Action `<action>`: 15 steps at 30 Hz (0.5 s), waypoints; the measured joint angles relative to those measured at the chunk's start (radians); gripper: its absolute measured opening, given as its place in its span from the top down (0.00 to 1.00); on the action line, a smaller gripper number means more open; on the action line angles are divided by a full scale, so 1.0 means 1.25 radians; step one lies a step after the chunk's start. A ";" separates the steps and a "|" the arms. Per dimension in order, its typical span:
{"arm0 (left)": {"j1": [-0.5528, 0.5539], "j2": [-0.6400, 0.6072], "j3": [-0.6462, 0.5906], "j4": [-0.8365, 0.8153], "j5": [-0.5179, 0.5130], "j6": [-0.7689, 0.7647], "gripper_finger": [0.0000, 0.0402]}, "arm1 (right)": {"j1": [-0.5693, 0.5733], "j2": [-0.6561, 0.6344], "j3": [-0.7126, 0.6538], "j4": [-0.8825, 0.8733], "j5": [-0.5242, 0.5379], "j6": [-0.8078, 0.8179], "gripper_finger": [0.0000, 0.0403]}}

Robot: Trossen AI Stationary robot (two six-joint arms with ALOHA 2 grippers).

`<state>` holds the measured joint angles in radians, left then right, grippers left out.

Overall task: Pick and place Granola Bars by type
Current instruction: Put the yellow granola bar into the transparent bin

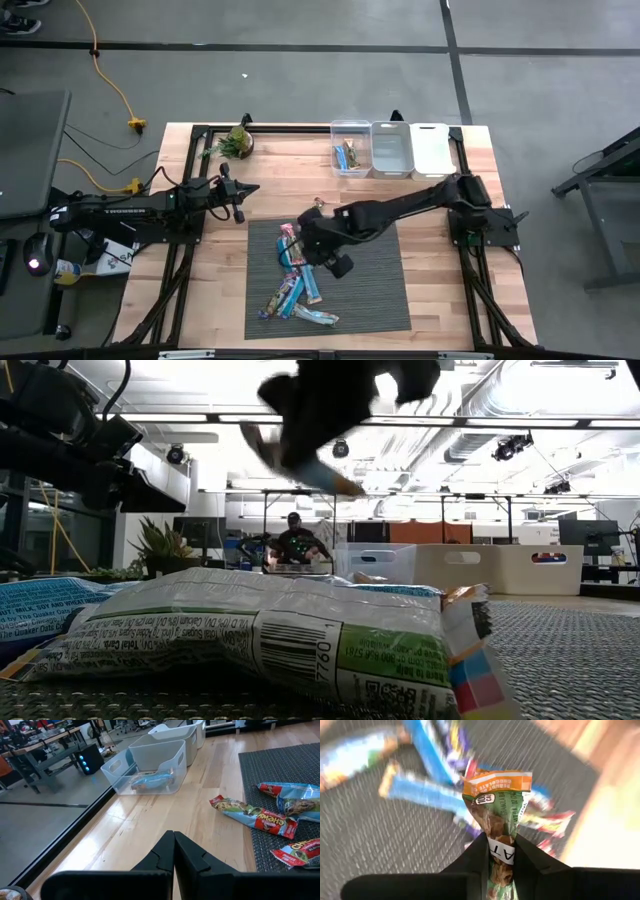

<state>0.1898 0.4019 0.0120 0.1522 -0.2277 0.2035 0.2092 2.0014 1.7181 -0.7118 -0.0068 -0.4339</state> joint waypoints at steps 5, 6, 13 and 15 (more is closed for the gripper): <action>0.000 0.000 0.000 0.001 0.000 0.000 1.00 | -0.001 -0.069 0.000 0.082 0.007 0.077 0.87; 0.000 0.000 0.000 0.001 0.000 0.000 1.00 | -0.002 -0.084 0.000 0.102 0.009 0.096 0.87; 0.000 0.000 0.000 0.001 0.000 0.000 1.00 | -0.016 -0.174 0.001 0.268 0.008 0.249 0.87; 0.000 0.000 0.000 0.001 0.000 0.000 1.00 | -0.021 -0.195 0.001 0.313 0.007 0.285 0.87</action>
<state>0.1894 0.4015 0.0120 0.1539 -0.2276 0.2035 0.1829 1.7581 1.7195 -0.3208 0.0022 -0.0782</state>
